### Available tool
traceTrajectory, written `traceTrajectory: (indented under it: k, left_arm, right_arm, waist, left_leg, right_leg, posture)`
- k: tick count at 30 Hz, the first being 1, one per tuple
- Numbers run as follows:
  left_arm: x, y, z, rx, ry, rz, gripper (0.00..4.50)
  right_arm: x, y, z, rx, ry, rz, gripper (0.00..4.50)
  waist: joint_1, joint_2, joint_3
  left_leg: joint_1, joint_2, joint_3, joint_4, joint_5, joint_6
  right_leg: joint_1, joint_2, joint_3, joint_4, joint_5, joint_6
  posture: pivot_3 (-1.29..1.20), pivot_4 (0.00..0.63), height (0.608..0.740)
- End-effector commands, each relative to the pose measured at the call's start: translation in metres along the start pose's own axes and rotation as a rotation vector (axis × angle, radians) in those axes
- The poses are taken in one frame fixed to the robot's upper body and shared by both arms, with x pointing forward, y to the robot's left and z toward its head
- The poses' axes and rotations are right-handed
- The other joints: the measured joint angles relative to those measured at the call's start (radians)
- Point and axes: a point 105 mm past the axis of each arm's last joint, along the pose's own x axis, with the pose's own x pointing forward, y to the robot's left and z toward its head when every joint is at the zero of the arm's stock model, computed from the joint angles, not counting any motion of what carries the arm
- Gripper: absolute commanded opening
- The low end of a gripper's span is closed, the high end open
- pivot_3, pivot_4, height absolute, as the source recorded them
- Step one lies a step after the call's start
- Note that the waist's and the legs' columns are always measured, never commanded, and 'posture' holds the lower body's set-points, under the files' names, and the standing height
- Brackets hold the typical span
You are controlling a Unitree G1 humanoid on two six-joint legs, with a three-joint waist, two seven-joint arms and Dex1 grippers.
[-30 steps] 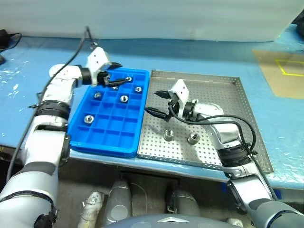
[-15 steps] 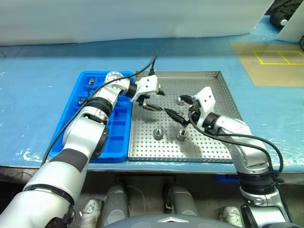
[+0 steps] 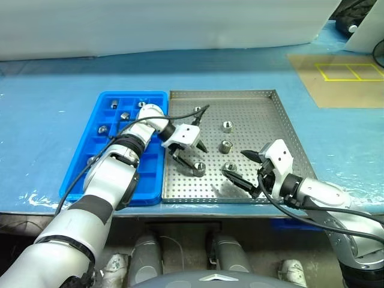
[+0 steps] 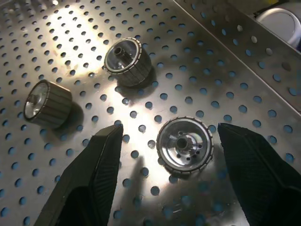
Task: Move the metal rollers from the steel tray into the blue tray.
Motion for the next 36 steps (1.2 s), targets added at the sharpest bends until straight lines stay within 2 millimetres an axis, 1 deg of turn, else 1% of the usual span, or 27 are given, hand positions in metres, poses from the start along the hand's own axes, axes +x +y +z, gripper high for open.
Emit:
traceTrajectory:
  k: [1, 6, 11, 15, 20, 23, 25, 27, 30, 33, 36]
  left_arm:
    - [-0.001, -0.001, 0.001, 0.045, 0.012, -0.01, 3.38]
    - [0.006, -0.011, -0.005, 0.042, 0.019, -0.044, 3.38]
    - [0.021, -0.014, -0.003, 0.033, -0.02, -0.058, 3.38]
    - [0.028, -0.017, -0.005, 0.027, -0.015, -0.065, 3.38]
    - [0.03, -0.02, -0.007, 0.026, -0.011, -0.077, 3.38]
    - [0.029, -0.021, -0.008, 0.018, -0.01, -0.082, 2.86]
    - [0.03, -0.016, -0.008, 0.025, -0.002, -0.032, 2.25]
    - [0.031, -0.015, -0.007, 0.02, -0.016, -0.023, 2.25]
    - [0.03, -0.012, -0.007, 0.026, -0.015, 0.01, 1.76]
    - [0.028, -0.005, -0.005, 0.021, -0.025, 0.063, 1.73]
    - [0.023, 0.007, 0.002, 0.012, -0.054, 0.13, 1.73]
  right_arm:
    - [-0.001, 0.009, 0.008, -0.019, -0.035, 0.009, 4.5]
    - [-0.002, 0.012, 0.006, -0.006, -0.032, 0.001, 4.5]
    - [-0.003, 0.012, 0.003, 0.005, -0.028, -0.022, 4.5]
    - [-0.004, 0.014, 0.002, 0.008, -0.022, -0.029, 4.5]
    - [-0.005, 0.013, 0.001, 0.007, -0.016, -0.039, 4.5]
    - [-0.005, 0.011, 0.001, 0.002, -0.014, -0.046, 4.5]
    - [-0.004, 0.01, 0.001, -0.001, -0.015, -0.048, 4.5]
    - [-0.003, 0.009, 0.001, -0.004, -0.017, -0.047, 4.5]
    - [-0.001, 0.009, 0.002, -0.007, -0.017, -0.046, 4.5]
    - [0.001, 0.008, 0.003, -0.011, -0.021, -0.043, 4.5]
    - [0.002, 0.009, 0.005, -0.017, -0.025, -0.028, 4.5]
  waist:
    - [0.0, 0.0, 0.0]
    - [0.0, 0.0, 0.0]
    - [-0.001, 0.0, 0.0]
    - [-0.003, 0.0, 0.0]
    - [-0.01, 0.0, 0.0]
    - [-0.012, 0.0, 0.0]
    - [-0.014, 0.0, 0.0]
    - [-0.017, 0.0, 0.0]
    - [-0.02, 0.0, 0.0]
    - [-0.021, 0.0, 0.0]
    - [-0.021, 0.0, 0.0]
  left_leg:
    - [0.0, 0.0, 0.0, 0.0, 0.0, 0.001]
    - [-0.001, 0.0, 0.002, -0.001, -0.002, 0.003]
    - [0.0, 0.0, 0.003, 0.0, -0.002, 0.004]
    - [0.0, 0.0, 0.003, 0.0, -0.002, 0.004]
    - [0.0, 0.0, 0.003, 0.0, -0.002, 0.004]
    - [0.0, 0.0, 0.003, 0.0, -0.002, 0.004]
    - [0.0, 0.0, 0.003, 0.0, -0.002, 0.004]
    - [0.0, 0.0, 0.003, 0.0, -0.002, 0.004]
    - [0.0, 0.0, 0.003, 0.0, -0.002, 0.004]
    - [0.0, 0.0, 0.003, 0.0, -0.002, 0.004]
    - [0.0, 0.0, 0.003, 0.0, -0.002, 0.004]
  right_leg:
    - [0.0, 0.0, 0.0, 0.0, 0.0, 0.0]
    - [0.0, 0.0, 0.0, -0.002, 0.0, 0.0]
    - [0.0, -0.001, 0.001, -0.002, 0.0, 0.0]
    - [0.0, -0.001, 0.002, -0.002, 0.0, 0.0]
    - [0.0, -0.001, 0.002, -0.002, 0.0, 0.0]
    - [0.0, -0.001, 0.002, -0.003, 0.0, 0.0]
    - [0.0, -0.001, 0.002, -0.003, 0.0, 0.0]
    - [0.0, -0.001, 0.002, -0.003, 0.0, 0.0]
    - [0.0, -0.001, 0.002, -0.003, 0.0, 0.0]
    - [0.0, -0.001, 0.002, -0.003, 0.0, 0.0]
    - [0.0, -0.001, 0.002, -0.003, 0.0, 0.0]
  posture:
    - [-0.55, 0.15, 0.74]
    - [-0.56, 0.15, 0.74]
    - [-0.57, 0.15, 0.74]
    - [-0.58, 0.15, 0.74]
    - [-0.59, 0.15, 0.74]
    - [-0.58, 0.15, 0.74]
    - [-0.58, 0.15, 0.74]
    - [-0.57, 0.15, 0.74]
    - [-0.56, 0.15, 0.74]
    - [-0.55, 0.15, 0.74]
    - [-0.54, 0.15, 0.74]
